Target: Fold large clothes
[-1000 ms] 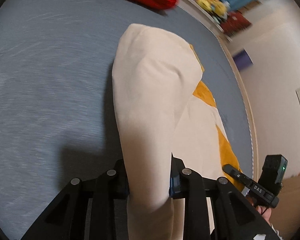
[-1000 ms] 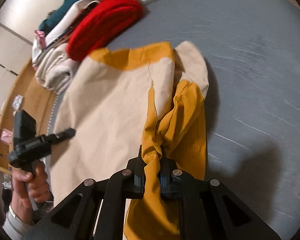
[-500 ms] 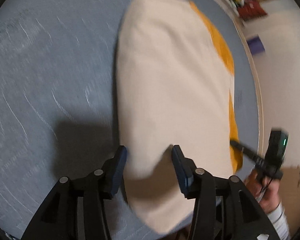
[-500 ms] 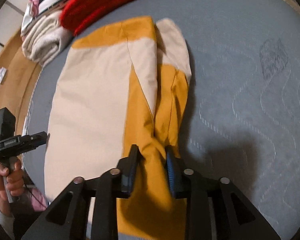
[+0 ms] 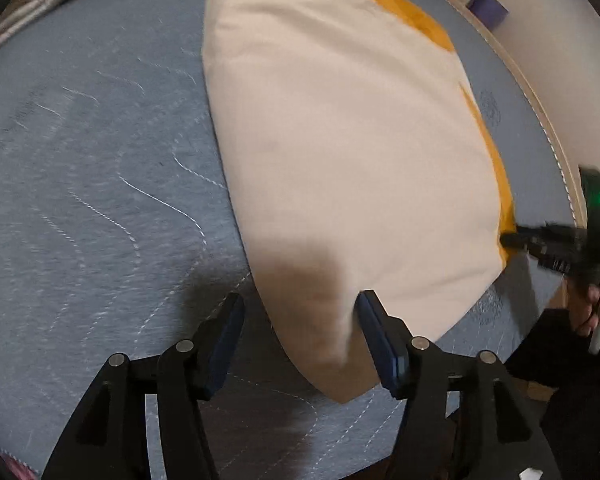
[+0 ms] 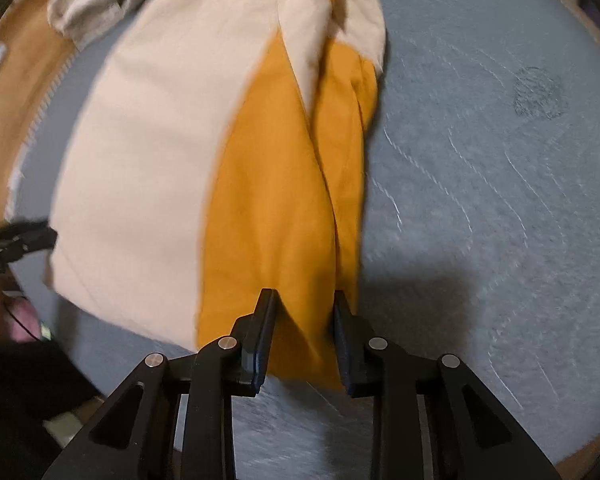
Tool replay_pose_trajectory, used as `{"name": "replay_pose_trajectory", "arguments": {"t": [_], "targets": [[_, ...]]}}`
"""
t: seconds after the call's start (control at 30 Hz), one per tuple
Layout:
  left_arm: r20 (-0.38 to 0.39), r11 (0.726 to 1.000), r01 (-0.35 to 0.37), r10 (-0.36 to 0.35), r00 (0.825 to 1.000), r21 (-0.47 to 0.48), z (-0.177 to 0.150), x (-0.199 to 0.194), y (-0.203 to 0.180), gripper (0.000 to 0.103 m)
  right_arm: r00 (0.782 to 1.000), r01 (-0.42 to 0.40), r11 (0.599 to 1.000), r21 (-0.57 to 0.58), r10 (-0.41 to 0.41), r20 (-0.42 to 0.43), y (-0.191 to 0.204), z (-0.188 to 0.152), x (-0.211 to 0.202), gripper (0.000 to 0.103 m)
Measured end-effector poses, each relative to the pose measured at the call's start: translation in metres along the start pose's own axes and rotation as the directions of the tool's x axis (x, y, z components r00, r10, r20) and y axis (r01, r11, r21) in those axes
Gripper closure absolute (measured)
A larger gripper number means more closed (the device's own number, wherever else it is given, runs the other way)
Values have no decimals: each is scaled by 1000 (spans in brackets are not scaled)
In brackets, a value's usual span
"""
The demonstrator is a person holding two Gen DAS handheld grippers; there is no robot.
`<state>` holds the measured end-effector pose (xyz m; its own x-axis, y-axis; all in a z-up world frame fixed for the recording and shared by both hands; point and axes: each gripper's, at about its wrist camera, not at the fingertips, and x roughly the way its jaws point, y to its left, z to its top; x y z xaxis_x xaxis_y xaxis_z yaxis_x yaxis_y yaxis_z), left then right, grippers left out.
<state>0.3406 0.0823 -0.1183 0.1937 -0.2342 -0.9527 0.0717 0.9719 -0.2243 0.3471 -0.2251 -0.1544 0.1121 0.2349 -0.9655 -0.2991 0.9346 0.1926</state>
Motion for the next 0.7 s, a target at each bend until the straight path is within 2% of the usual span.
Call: {"name": "replay_pose_trajectory", "arguments": {"t": [0.07,0.1,0.13,0.2,0.23,0.27,0.3,0.37,0.43,0.53,0.57,0.6,0.67,0.7], "targets": [[43,993,-116,114,993,39,-5,-15,-14,46,996,92,996,-5,-92,9,6,-13,-2,74],[92,980,-192,186,978,58,-10,-27,-26,46,991,133,991,-4,-133,32,10,-18,-7,73],[127,974,-220,211,969,55,-11,-35,-35,45,983,169,986,2,-169,70,14,-23,-17,70],[188,978,-209,201,961,23,-25,-52,-46,26,968,191,981,21,-192,163,24,-34,-39,70],[220,980,-199,196,956,-9,-36,-64,-51,20,954,199,980,31,-201,223,27,-43,-54,69],[249,979,-201,205,946,-42,-47,-75,-54,14,934,216,976,40,-218,283,32,-52,-69,62],[282,976,-206,219,934,-73,-60,-85,-57,13,915,233,971,46,-235,329,38,-59,-82,56],[331,973,-203,229,915,-113,-80,-101,-60,9,876,233,970,70,-241,418,46,-79,-110,30],[380,967,-193,243,893,-166,-100,-113,-74,9,838,223,971,88,-237,492,52,-95,-133,20],[434,946,-190,291,853,-262,-124,-129,-86,8,773,223,969,108,-243,586,77,-115,-166,17],[451,938,-190,310,837,-291,-136,-136,-84,6,746,222,968,113,-243,620,83,-131,-180,15],[467,932,-188,323,823,-311,-147,-141,-89,1,730,226,967,117,-247,637,86,-137,-187,14],[491,928,-194,336,804,-318,-167,-145,-100,0,712,219,966,137,-254,655,96,-158,-199,12],[493,926,-209,347,798,-315,-176,-141,-108,0,713,211,967,145,-254,654,101,-168,-200,11]]}}
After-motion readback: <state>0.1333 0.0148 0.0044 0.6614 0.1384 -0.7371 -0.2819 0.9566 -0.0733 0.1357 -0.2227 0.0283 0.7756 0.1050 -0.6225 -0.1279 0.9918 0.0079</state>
